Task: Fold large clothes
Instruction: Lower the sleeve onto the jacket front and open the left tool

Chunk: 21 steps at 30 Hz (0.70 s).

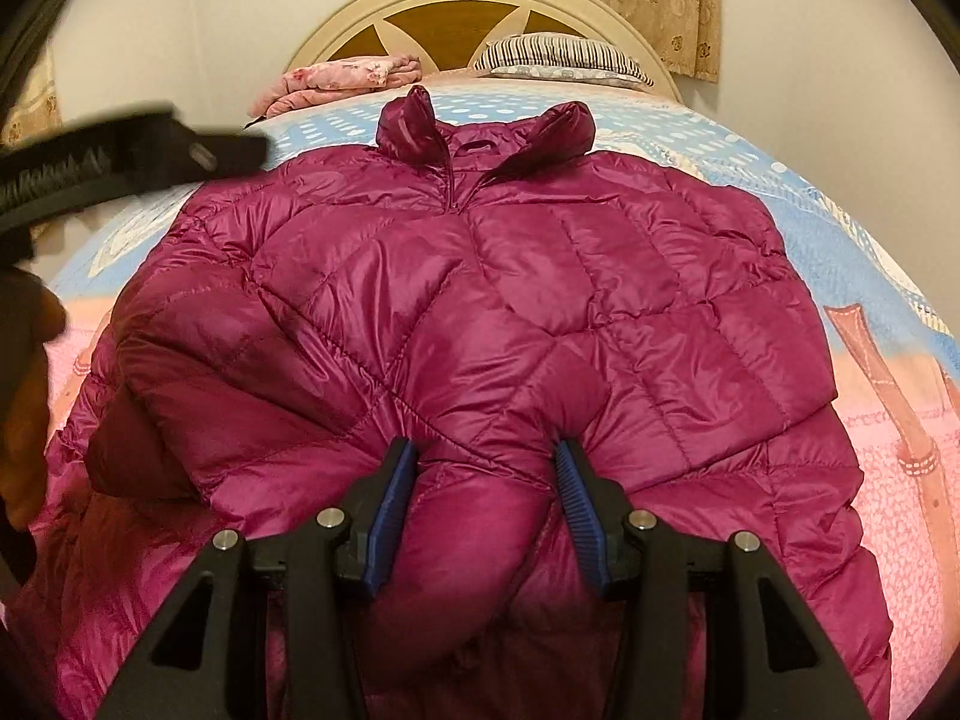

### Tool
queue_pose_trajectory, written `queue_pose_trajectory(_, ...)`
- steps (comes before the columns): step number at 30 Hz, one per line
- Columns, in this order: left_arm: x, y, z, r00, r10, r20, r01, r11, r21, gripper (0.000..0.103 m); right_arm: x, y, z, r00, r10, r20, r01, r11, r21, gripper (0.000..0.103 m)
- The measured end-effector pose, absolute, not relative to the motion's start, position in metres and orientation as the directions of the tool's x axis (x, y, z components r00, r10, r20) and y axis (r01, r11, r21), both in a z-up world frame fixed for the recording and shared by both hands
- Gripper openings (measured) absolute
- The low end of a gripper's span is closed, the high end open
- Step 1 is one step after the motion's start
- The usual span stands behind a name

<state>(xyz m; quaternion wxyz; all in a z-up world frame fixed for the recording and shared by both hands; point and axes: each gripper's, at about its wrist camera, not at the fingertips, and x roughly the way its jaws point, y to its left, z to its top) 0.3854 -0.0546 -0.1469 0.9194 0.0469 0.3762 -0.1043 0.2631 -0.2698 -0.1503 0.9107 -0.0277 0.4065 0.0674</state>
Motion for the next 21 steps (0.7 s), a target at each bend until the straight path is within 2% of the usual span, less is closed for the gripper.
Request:
queue_pose_trajectory(4, 0.399, -0.048, -0.181, 0.58, -0.219, -0.785, 0.218, 0.97, -0.11, 0.103, 0.263, -0.273, -0.15, 0.661, 0.115, -0.742, -0.143, 0.989, 0.026, 0.05)
queue_pose_trajectory(8, 0.388, -0.06, -0.192, 0.599, -0.179, -0.781, 0.239, 0.97, -0.04, 0.103, 0.264, -0.272, -0.151, 0.66, 0.112, -0.743, -0.144, 0.989, 0.022, 0.051)
queue_pose_trajectory(21, 0.389, -0.061, -0.196, 0.6, -0.128, -0.79, 0.224, 0.975, 0.012, 0.103, 0.264, -0.268, -0.151, 0.659, 0.088, -0.747, -0.139, 0.99, -0.006, 0.052)
